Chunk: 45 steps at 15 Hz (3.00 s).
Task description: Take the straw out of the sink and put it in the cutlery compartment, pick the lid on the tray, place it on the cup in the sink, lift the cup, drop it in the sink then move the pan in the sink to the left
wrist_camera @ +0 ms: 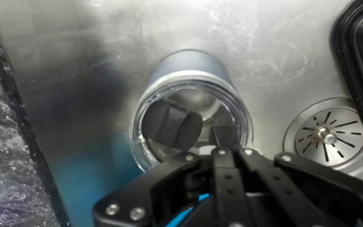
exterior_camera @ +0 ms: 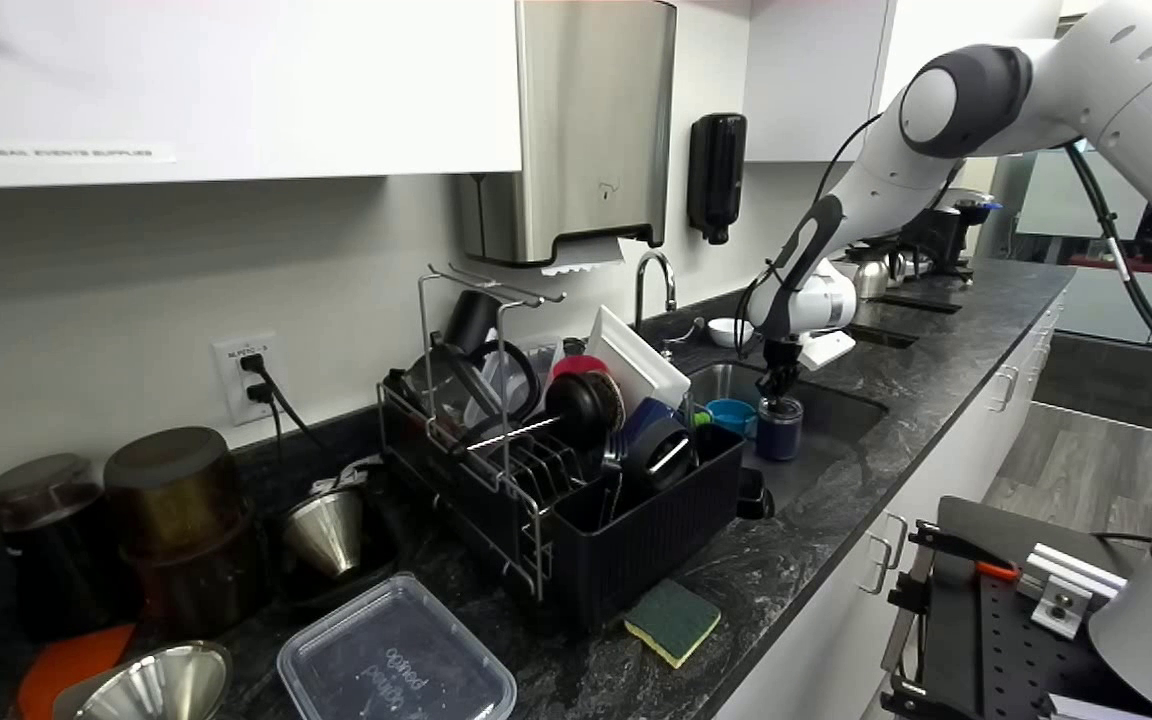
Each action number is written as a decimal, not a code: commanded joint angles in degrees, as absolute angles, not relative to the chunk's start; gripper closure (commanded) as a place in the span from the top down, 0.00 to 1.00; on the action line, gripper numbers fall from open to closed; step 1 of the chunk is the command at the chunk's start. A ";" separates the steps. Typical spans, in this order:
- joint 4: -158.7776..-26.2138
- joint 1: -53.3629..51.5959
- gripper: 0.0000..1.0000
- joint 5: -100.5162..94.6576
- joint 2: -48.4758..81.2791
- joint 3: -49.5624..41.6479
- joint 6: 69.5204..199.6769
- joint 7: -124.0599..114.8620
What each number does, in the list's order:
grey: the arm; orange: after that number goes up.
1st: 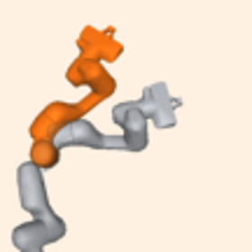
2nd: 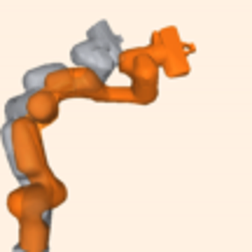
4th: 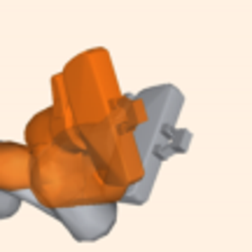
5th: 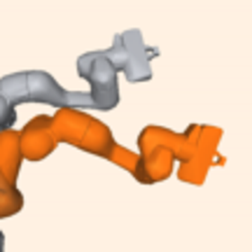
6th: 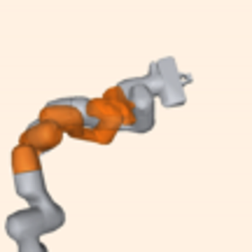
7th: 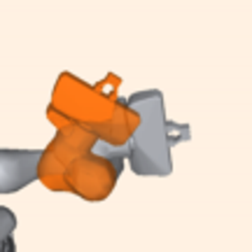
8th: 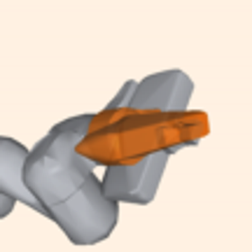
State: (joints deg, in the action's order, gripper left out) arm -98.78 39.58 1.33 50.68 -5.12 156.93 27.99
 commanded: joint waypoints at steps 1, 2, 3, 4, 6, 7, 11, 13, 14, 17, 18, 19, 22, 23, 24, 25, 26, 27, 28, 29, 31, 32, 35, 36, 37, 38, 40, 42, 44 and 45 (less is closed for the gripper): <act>-94.13 41.21 0.00 0.50 54.23 -2.63 154.36 28.87; -93.37 41.12 0.00 0.48 54.70 -2.47 153.95 28.89; -92.72 41.16 0.00 0.54 55.01 -2.32 153.55 28.96; -92.23 41.21 0.00 0.64 55.16 -2.24 153.15 29.00; -91.71 41.55 0.00 0.82 55.21 -2.17 153.13 29.20; -91.85 41.78 0.00 0.90 54.97 -2.25 153.39 29.18; -93.70 43.21 0.00 0.93 53.39 -2.37 154.96 29.20; -95.41 43.86 0.00 0.82 51.90 -2.60 155.85 29.01; -96.19 44.42 0.00 0.89 51.22 -2.41 156.27 29.19; -98.07 45.42 0.00 0.55 49.66 -2.41 158.31 29.19; -98.58 45.59 0.00 0.45 49.15 -2.39 158.86 29.19; -99.20 45.67 0.00 0.40 48.47 -2.38 159.27 29.10; -101.52 46.05 0.00 0.42 46.10 -1.72 161.18 29.65; -102.18 46.19 0.00 0.49 45.20 -1.38 161.78 29.83; -102.92 46.23 0.00 0.44 44.39 -1.14 162.39 29.95; -103.54 46.31 0.00 0.41 43.47 -0.78 162.80 30.20; -103.96 46.44 0.00 0.38 42.88 -0.40 163.11 30.54; -104.60 46.52 0.00 0.36 42.02 -0.02 163.51 30.88; -105.08 46.72 0.00 0.24 41.44 0.50 164.09 31.61; -105.56 46.97 0.00 -0.02 40.96 1.12 164.83 32.71; -106.47 48.15 0.00 -0.60 40.30 3.12 166.58 36.81; -106.79 48.89 0.00 -0.74 40.15 4.27 167.24 39.11; -107.73 50.51 0.26 -1.77 40.30 6.79 169.66 44.59; -108.07 50.71 0.27 -2.27 40.32 7.10 170.33 45.76; -108.10 50.51 0.32 -2.66 40.37 6.97 170.25 46.04; -107.94 49.45 0.39 -2.89 40.17 5.81 169.05 44.86; -107.46 46.93 0.53 -2.84 39.73 3.05 166.10 41.05; -107.07 45.48 0.67 -2.09 39.72 1.49 165.32 37.21; -106.68 49.85 0.81 -1.13 39.86 6.52 164.71 40.31; -106.44 50.12 0.89 -0.95 39.70 6.94 163.87 40.47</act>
State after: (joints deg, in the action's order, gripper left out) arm -106.14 47.42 -1.81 40.91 3.78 166.74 38.89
